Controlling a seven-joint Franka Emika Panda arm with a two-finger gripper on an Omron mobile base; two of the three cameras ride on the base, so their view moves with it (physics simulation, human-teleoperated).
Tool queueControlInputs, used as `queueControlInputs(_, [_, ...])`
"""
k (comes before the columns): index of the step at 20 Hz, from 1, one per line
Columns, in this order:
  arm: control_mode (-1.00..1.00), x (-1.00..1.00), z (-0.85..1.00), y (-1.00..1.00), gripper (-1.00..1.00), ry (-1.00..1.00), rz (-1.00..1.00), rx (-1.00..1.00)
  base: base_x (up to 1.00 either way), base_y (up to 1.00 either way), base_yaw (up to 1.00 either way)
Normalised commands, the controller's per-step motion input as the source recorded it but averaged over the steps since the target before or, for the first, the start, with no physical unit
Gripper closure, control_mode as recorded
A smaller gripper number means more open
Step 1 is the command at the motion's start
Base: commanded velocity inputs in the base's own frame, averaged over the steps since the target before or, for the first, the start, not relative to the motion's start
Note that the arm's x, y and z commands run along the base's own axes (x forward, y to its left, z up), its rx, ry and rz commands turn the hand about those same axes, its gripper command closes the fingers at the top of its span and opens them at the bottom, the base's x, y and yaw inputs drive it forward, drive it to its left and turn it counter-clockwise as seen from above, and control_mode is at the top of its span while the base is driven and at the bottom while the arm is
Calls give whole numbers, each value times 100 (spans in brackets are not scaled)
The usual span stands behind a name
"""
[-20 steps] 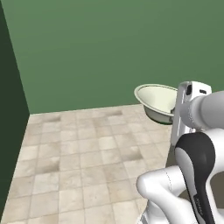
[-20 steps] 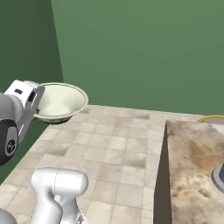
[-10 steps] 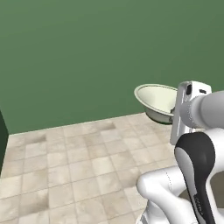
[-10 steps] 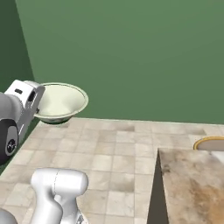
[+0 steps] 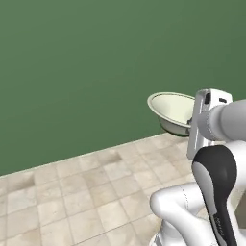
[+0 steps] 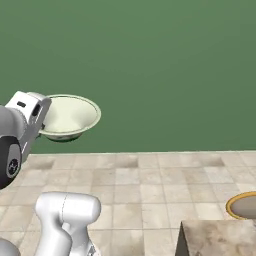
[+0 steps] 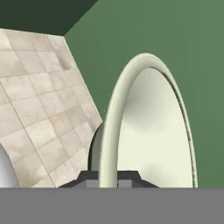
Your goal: Move the bowls from the cabinet to the plates on the dining table.
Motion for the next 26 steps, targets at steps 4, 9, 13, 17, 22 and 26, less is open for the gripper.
queueControlInputs(4, [100, 0, 0, 0, 100, 0, 0, 0, 100, 3, -41])
queueControlInputs(9, [100, 0, 0, 0, 100, 0, 0, 0, 95, 21, -64])
queueControlInputs(13, [100, 0, 0, 0, 100, 0, 0, 0, 100, 51, -66])
queueControlInputs(17, [100, 0, 0, 0, 100, 0, 0, 0, 100, 55, -68])
queueControlInputs(22, [100, 0, 0, 0, 100, 0, 0, 0, 92, 35, -69])
queueControlInputs(26, [100, 0, 0, 0, 100, 0, 0, 0, 88, 36, -70])
